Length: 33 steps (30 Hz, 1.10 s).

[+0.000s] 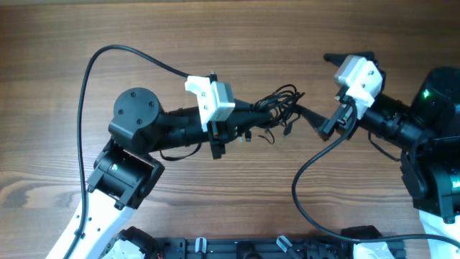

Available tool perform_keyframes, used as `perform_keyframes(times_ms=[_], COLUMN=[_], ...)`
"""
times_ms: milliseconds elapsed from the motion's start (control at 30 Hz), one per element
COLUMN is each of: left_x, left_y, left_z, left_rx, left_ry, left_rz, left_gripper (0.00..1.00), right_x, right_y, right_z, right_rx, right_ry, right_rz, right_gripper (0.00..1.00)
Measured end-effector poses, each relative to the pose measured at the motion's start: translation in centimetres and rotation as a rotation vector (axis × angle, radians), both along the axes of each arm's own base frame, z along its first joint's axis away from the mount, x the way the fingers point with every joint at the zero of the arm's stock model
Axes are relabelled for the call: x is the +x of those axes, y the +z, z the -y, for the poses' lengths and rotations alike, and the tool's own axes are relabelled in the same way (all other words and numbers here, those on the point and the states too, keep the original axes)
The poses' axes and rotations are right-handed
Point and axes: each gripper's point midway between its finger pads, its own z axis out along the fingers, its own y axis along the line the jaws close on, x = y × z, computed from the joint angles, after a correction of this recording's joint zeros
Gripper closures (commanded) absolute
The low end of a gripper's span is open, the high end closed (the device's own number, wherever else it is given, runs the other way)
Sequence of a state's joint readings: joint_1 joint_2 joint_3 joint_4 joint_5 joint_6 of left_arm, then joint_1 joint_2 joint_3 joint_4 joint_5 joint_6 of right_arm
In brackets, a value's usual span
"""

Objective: Untangle cables

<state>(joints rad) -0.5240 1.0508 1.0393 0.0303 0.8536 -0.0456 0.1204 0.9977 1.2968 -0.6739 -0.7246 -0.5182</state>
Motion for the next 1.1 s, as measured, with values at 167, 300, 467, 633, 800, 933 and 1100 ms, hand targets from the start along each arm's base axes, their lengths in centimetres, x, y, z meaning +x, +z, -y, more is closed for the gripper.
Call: perform_keyframes(times_ms=[167,300,467,633,800,933,1100], left_x=[1.1,1.3,2.0,1.8,-0.1,-1.3,-1.2], left_y=[0.4,-0.4,-1.9,-2.3,-4.0,-4.0,-3.5], left_z=[-0.3,-0.3,-0.6,-0.3,1.9,3.2,3.3], left_rx=[-0.011,0.028,0.117,0.130,0.141,0.122,0.112], left_ry=[0.064,0.077,0.118,0.085,-0.096,-0.165,-0.154], left_rz=[0.015,0.052,0.168,0.206,0.221,0.252,0.277], left_gripper=[0.96,0.96,0.96,0.96,0.96,0.96,0.95], right_x=[-1.0,0.1,-0.6,-3.6,-5.9,-6.5,-6.3], right_y=[-0.4,-0.4,2.0,-0.2,0.5,0.2,-0.7], right_z=[-0.6,0.4,2.7,0.7,-1.2,-1.9,-2.0], right_rx=[0.020,-0.018,-0.084,-0.149,-0.113,-0.085,-0.080], right_ry=[0.056,-0.021,-0.163,0.054,0.234,0.302,0.322], right_rz=[-0.039,-0.007,0.146,0.129,0.192,0.168,0.121], right_gripper=[0.02,0.02,0.01,0.00,0.04,0.57,0.96])
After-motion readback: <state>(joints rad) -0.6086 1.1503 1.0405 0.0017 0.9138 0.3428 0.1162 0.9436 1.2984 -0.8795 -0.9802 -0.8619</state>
